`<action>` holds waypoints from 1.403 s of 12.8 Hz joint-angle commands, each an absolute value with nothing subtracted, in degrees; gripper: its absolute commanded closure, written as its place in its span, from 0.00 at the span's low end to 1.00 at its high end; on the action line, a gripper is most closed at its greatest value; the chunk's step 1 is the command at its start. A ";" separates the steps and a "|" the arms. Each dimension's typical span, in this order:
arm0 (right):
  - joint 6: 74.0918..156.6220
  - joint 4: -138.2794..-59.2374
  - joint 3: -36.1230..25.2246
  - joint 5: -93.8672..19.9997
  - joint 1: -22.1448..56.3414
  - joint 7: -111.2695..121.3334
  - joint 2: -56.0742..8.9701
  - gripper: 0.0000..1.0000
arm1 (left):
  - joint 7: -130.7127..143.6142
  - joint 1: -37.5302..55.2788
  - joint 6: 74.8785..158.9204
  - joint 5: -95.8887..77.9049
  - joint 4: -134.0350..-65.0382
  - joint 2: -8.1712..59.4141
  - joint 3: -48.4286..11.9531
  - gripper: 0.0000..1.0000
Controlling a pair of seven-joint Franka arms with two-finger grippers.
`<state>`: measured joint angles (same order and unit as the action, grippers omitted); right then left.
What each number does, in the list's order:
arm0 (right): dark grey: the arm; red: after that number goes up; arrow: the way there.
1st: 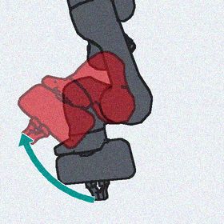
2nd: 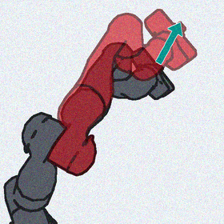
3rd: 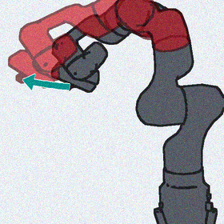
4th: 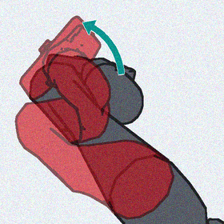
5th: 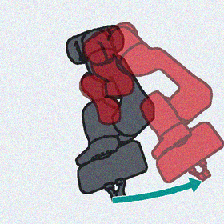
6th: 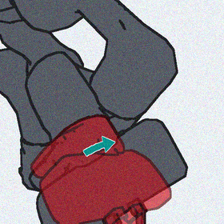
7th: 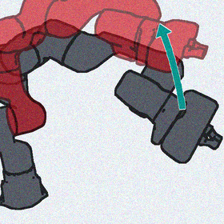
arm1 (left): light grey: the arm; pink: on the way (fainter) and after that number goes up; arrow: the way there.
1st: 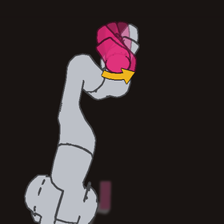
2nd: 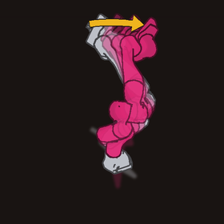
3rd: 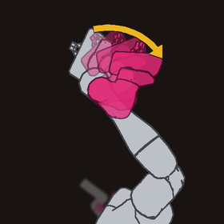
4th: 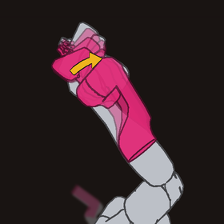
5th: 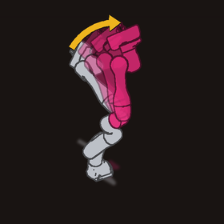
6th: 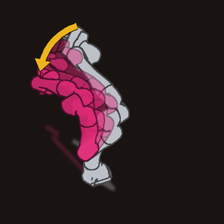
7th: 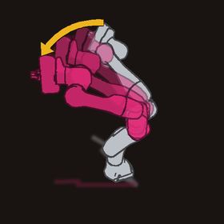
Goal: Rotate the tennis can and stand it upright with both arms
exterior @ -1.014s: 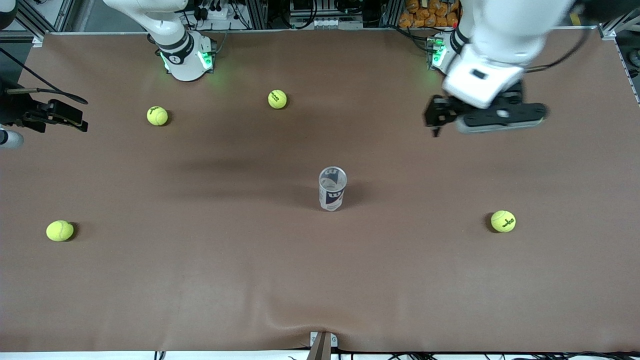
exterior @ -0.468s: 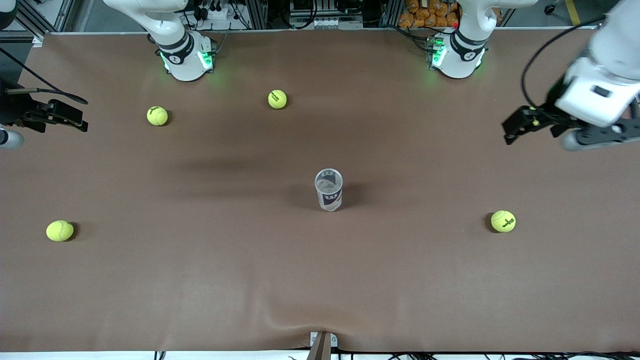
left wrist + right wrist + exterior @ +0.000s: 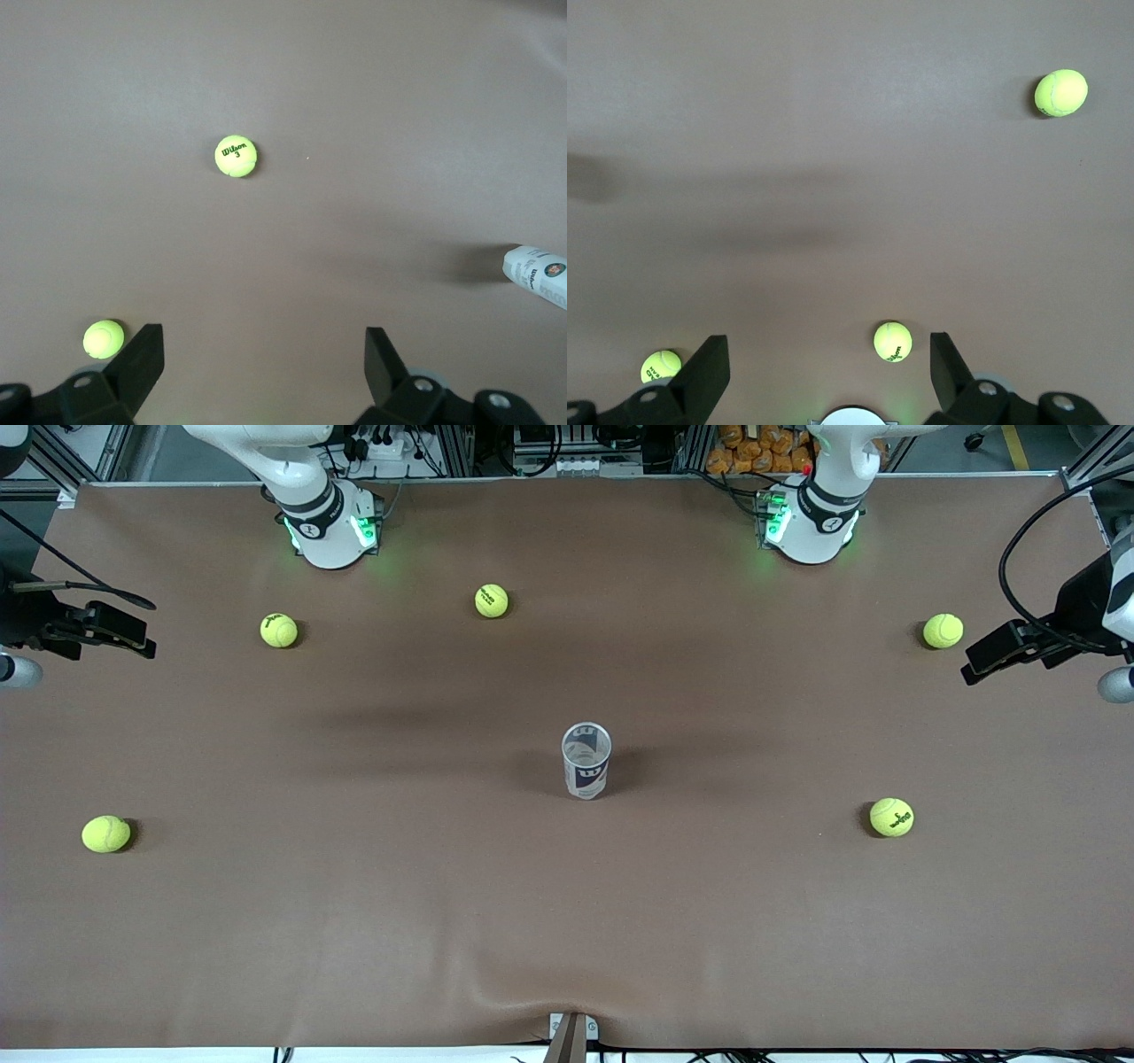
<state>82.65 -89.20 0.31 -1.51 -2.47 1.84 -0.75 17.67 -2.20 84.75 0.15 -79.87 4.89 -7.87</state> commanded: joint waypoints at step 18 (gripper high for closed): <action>79.98 -87.89 -0.35 -1.58 -3.87 2.37 0.26 0.00 | 9.85 4.48 83.23 0.08 -82.87 -0.79 2.90 0.00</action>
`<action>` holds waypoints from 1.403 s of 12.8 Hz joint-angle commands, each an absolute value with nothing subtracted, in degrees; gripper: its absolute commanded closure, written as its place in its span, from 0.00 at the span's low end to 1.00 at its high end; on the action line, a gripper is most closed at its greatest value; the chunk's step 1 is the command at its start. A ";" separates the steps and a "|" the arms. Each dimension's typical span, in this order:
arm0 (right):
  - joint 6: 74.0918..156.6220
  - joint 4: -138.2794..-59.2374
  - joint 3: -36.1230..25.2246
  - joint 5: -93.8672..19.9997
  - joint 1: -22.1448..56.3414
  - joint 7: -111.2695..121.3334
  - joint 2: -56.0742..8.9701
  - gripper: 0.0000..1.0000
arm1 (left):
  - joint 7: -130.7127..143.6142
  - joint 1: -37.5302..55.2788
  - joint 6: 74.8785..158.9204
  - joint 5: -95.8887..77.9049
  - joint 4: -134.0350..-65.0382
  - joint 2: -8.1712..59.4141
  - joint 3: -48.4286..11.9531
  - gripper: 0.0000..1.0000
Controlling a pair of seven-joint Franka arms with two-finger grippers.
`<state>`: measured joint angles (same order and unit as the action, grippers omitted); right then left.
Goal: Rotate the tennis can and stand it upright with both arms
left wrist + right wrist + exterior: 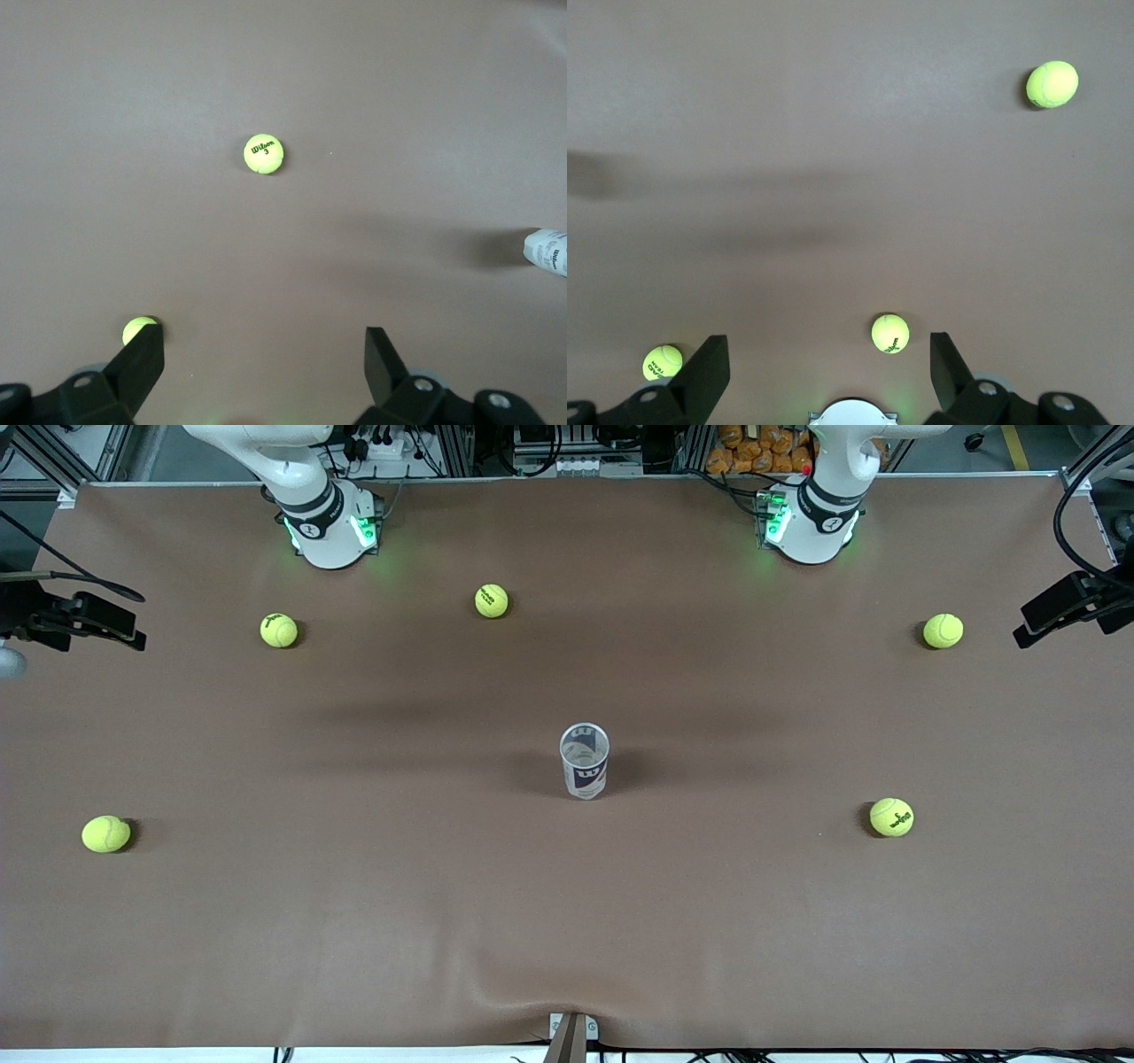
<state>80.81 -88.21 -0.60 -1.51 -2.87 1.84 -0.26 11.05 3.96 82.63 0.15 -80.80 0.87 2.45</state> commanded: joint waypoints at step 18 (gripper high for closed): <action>80.60 -87.89 0.00 -1.67 -3.43 2.37 -0.18 0.00 | 7.04 5.80 85.25 6.13 -87.27 -4.65 2.20 0.00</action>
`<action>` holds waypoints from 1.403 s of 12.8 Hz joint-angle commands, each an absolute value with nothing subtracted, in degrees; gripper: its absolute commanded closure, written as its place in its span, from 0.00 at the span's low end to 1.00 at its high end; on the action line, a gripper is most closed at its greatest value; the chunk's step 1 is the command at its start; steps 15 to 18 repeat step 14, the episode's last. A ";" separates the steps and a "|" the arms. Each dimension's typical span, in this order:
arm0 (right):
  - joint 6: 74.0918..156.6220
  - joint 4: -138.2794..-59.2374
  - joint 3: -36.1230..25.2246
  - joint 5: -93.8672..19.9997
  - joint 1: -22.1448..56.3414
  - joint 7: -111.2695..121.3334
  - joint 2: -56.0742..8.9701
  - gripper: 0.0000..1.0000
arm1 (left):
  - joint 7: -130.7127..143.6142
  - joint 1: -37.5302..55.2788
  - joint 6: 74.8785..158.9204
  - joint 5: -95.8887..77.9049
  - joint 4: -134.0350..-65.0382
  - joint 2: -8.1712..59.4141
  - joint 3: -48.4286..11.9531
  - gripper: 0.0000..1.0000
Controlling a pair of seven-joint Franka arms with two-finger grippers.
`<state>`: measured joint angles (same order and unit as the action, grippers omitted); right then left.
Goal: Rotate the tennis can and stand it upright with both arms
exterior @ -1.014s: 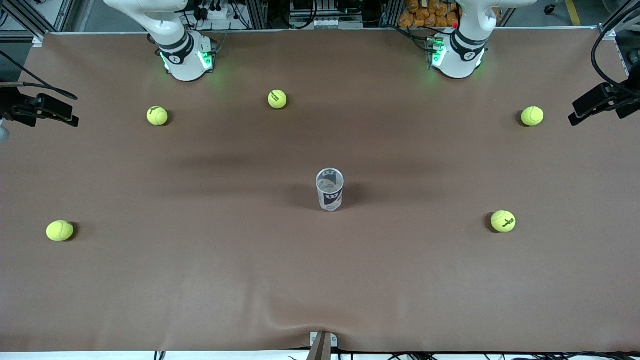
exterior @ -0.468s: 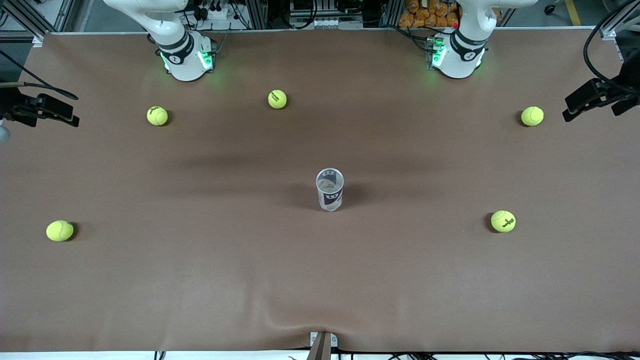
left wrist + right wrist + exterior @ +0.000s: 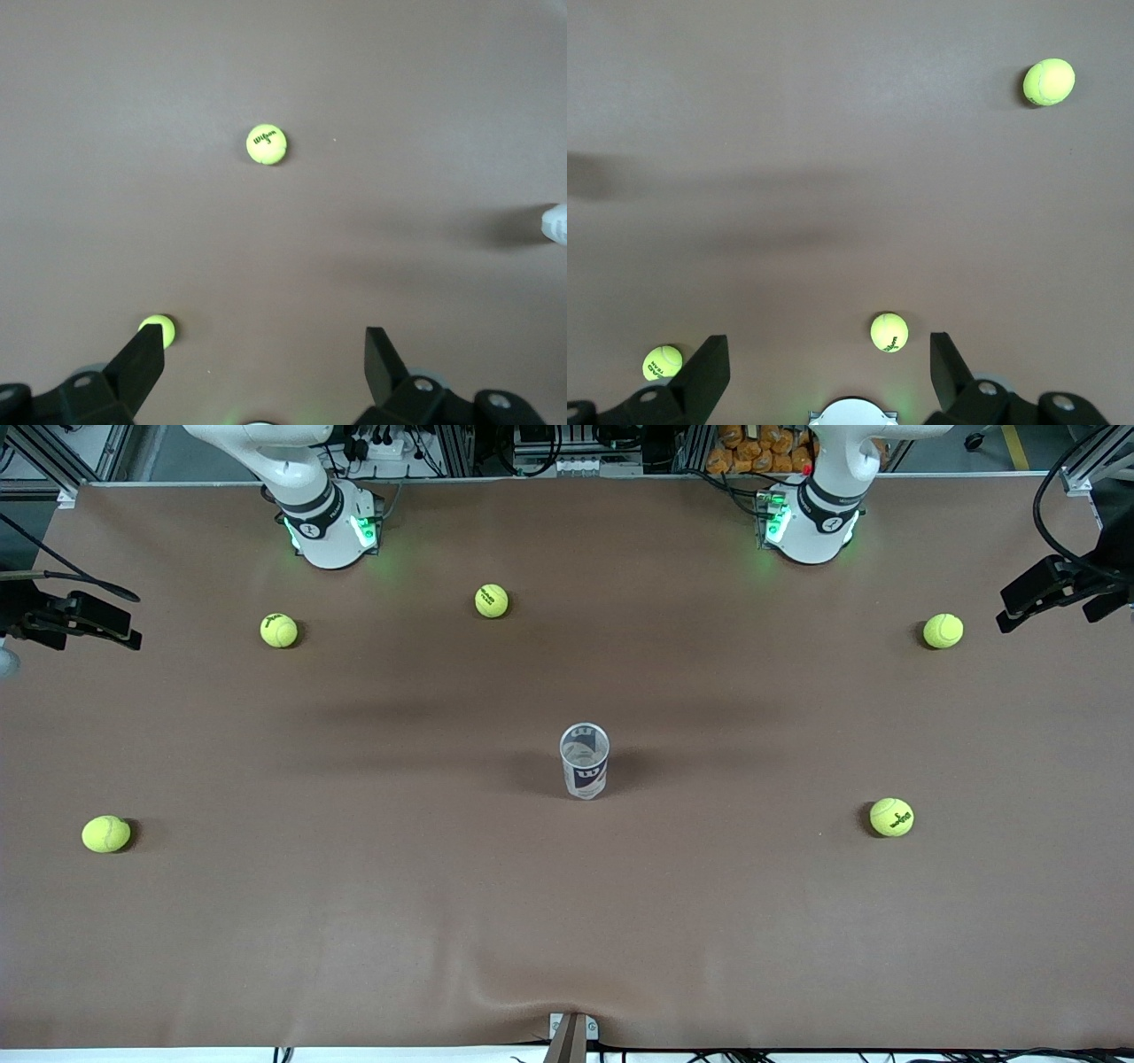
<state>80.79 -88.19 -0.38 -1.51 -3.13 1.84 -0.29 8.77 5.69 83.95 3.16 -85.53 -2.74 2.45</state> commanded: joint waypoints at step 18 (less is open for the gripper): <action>80.77 -87.89 0.09 -1.67 -3.25 2.37 -0.44 0.00 | 7.21 5.80 84.81 3.78 -84.81 -3.34 1.85 0.00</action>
